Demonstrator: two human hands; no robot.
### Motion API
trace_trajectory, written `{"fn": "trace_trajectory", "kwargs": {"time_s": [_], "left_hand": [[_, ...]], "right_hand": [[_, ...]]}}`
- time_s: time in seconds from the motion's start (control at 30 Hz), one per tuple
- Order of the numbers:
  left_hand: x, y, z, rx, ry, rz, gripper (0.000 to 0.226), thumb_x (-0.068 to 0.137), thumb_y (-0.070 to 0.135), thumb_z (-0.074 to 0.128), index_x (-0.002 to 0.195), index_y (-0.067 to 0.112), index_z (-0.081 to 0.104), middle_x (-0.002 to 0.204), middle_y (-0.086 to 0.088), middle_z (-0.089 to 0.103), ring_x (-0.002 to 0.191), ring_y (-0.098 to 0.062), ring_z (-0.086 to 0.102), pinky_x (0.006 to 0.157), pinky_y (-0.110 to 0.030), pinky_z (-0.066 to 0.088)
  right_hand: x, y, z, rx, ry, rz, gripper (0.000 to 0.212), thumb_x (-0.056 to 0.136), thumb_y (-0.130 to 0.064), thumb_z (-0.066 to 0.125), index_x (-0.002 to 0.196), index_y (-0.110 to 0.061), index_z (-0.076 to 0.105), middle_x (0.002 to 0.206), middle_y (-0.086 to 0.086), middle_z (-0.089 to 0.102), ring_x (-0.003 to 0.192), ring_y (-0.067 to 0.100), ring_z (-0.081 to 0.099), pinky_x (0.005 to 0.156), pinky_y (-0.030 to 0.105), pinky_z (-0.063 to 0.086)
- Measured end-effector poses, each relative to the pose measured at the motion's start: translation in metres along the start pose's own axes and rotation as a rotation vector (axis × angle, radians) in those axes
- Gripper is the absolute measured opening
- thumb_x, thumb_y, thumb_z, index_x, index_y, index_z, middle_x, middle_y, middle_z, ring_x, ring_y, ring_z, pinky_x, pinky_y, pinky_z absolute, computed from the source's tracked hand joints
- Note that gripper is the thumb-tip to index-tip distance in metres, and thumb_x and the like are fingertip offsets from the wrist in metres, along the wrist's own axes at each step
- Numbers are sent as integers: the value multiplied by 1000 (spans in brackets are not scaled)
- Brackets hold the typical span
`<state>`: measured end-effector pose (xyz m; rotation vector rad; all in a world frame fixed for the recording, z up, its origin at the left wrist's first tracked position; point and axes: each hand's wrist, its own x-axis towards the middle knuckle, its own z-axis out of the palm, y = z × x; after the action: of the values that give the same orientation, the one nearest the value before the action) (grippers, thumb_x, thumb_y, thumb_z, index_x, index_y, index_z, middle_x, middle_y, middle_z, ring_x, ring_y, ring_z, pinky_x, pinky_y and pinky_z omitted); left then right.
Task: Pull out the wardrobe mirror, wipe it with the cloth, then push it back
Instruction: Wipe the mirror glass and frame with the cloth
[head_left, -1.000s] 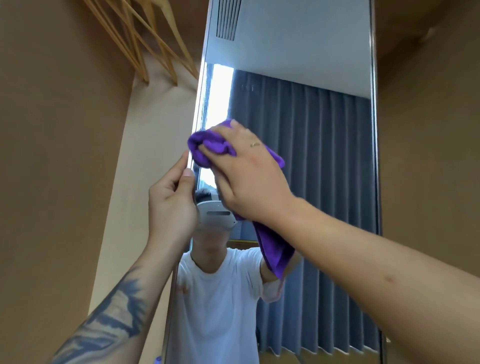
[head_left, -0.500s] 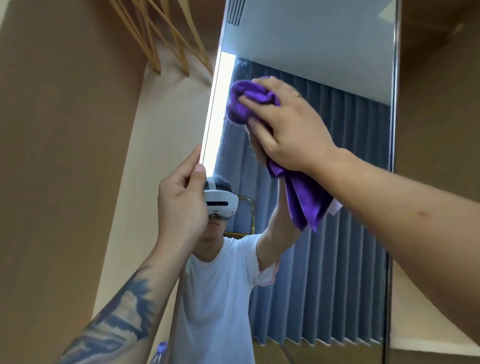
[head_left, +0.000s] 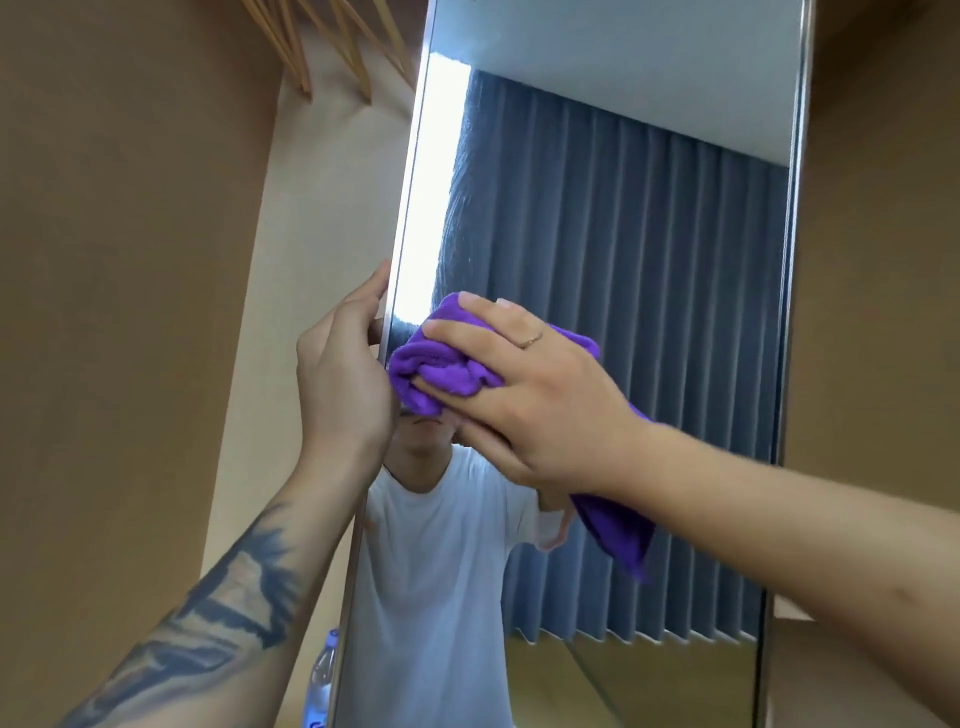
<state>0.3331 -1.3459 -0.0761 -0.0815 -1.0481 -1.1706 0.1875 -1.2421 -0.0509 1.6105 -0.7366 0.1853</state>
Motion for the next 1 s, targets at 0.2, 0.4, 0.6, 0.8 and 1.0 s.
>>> {"fn": "trace_trajectory", "kwargs": {"time_s": [0.2, 0.4, 0.6, 0.8, 1.0], "left_hand": [[-15, 1, -1, 117, 13, 102, 33, 108, 17, 50, 103, 29, 80, 95, 9, 73, 82, -5, 65, 76, -23, 53], [-18, 1, 1, 117, 37, 114, 38, 107, 12, 47, 130, 21, 76, 128, 8, 76, 124, -12, 68, 90, -14, 53], [-20, 2, 5, 90, 14, 170, 58, 107, 15, 54, 62, 44, 77, 66, 22, 64, 67, 0, 58, 62, -8, 47], [-19, -4, 2, 87, 43, 174, 27, 104, 27, 59, 80, 22, 70, 80, 1, 57, 73, -7, 52, 67, -18, 46], [-15, -8, -3, 18, 22, 108, 20, 79, 36, 66, 80, 45, 84, 102, 23, 78, 77, 0, 55, 73, -15, 47]], "right_hand": [[31, 70, -23, -81, -144, -172, 35, 107, -30, 56, 132, -11, 71, 147, 20, 58, 139, 42, 51, 119, 54, 37], [44, 76, -20, -253, 123, 492, 40, 105, -38, 50, 137, -24, 68, 148, 9, 57, 123, 41, 53, 102, 47, 43], [11, 33, -12, -174, 20, 176, 33, 100, -27, 62, 130, -17, 72, 144, 16, 61, 111, 45, 58, 99, 52, 48], [-21, 86, -40, -277, 90, 542, 41, 106, -35, 51, 140, -19, 65, 148, 14, 55, 121, 43, 55, 107, 48, 44], [-62, 111, -60, -329, 217, 1066, 43, 107, -40, 42, 146, -28, 59, 152, 7, 48, 127, 40, 49, 109, 44, 38]]}}
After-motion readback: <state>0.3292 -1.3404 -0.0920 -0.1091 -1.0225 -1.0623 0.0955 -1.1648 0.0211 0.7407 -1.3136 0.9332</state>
